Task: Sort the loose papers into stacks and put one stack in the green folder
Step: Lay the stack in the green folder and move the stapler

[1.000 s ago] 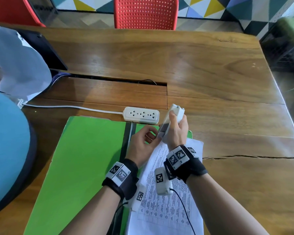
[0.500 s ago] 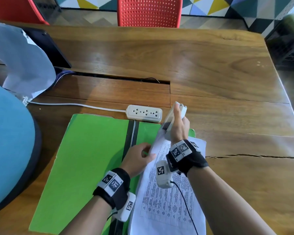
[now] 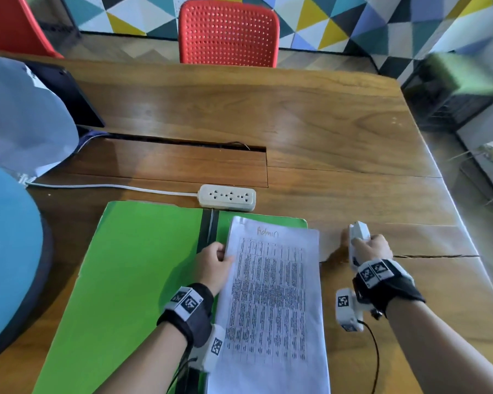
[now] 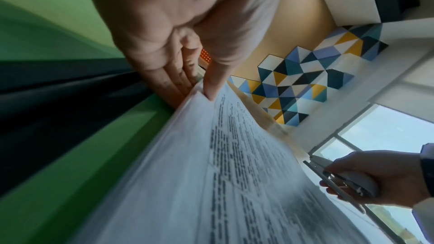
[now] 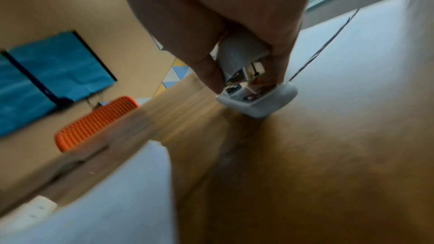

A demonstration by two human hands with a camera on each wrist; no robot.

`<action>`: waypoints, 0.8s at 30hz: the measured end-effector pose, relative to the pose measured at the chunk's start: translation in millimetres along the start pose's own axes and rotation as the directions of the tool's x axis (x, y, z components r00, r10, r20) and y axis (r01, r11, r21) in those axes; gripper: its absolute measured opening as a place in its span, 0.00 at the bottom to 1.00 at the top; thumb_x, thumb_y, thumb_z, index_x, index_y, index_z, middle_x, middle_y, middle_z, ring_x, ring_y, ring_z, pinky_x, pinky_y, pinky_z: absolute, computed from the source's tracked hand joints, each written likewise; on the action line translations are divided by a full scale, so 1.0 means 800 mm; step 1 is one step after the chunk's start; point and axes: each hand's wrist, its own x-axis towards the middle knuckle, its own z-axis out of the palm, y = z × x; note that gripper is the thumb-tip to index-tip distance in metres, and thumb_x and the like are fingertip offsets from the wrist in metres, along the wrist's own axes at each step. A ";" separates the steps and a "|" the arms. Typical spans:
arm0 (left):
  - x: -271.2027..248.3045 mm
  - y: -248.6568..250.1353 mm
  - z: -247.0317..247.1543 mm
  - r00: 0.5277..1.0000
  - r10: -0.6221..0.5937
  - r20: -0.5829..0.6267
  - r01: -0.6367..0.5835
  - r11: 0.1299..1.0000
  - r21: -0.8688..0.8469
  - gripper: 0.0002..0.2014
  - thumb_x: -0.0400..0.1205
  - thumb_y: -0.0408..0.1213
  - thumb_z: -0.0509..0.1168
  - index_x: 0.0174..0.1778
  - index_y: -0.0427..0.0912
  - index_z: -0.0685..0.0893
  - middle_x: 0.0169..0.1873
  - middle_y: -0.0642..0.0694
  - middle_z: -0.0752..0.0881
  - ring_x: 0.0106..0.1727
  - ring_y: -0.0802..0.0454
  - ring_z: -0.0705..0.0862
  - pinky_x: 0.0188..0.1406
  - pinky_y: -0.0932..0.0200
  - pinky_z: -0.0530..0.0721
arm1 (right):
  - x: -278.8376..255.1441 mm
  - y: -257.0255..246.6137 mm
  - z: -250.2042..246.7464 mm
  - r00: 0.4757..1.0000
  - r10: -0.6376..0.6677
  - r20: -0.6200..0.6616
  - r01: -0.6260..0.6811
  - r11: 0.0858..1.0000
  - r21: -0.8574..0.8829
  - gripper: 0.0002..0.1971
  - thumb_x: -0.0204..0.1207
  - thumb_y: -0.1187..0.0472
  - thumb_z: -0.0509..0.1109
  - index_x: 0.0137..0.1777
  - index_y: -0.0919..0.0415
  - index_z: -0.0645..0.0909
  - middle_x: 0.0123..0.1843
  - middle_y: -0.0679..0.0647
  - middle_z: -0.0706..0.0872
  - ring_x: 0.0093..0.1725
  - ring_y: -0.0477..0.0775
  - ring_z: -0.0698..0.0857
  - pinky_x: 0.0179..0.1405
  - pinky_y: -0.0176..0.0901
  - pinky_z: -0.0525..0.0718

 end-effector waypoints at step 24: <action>-0.028 -0.134 -0.189 0.767 -0.315 -0.559 0.530 0.802 0.275 0.23 0.75 0.38 0.75 0.61 0.31 0.78 0.62 0.25 0.77 0.62 0.27 0.76 0.52 0.29 0.82 | -0.124 0.111 0.061 0.913 -0.159 0.375 0.144 0.987 0.068 0.26 0.79 0.51 0.69 0.21 0.54 0.64 0.14 0.43 0.66 0.23 0.51 0.68 0.27 0.42 0.65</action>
